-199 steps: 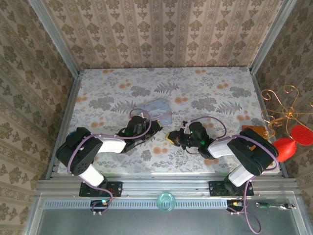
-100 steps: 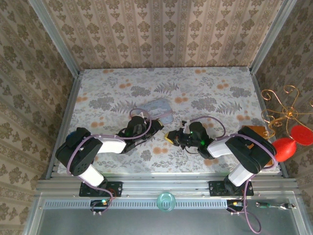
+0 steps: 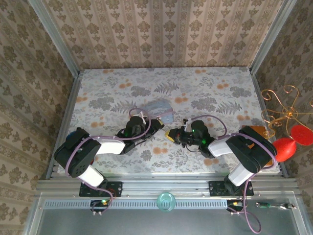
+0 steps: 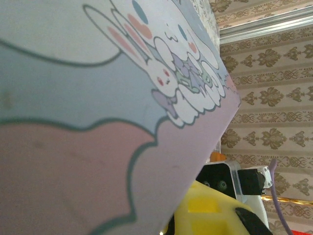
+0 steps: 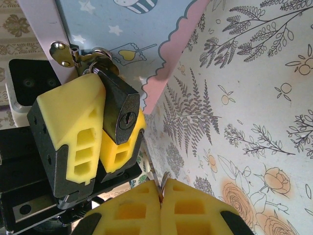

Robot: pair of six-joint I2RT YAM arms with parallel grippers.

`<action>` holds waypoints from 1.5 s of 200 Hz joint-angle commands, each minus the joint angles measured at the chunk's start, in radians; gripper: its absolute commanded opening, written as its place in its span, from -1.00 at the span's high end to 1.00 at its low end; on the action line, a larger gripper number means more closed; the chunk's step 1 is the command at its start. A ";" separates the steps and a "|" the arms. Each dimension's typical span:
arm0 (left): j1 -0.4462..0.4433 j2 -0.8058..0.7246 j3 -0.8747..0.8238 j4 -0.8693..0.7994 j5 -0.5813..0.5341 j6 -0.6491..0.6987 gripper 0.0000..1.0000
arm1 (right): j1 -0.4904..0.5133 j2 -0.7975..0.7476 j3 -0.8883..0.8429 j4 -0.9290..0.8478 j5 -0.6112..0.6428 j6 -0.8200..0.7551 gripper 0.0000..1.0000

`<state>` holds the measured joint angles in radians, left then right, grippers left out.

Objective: Unlock the padlock with the key

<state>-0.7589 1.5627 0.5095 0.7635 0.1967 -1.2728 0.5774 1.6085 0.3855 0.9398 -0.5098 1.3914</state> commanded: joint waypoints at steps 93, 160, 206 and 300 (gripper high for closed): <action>-0.008 0.018 -0.017 0.125 0.045 -0.022 0.93 | -0.027 -0.011 0.026 0.034 -0.045 0.010 1.00; -0.008 0.041 -0.022 0.149 0.052 -0.030 0.93 | -0.031 -0.028 0.026 0.018 -0.048 -0.001 1.00; -0.008 0.037 -0.029 0.152 0.053 -0.034 0.93 | -0.045 -0.031 0.021 0.019 -0.049 -0.002 1.00; -0.008 0.038 -0.022 0.176 0.073 -0.058 0.94 | -0.050 -0.022 0.028 0.036 -0.056 -0.003 1.00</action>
<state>-0.7586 1.5963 0.4854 0.8608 0.2298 -1.3071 0.5335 1.6047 0.3923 0.9401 -0.5507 1.3914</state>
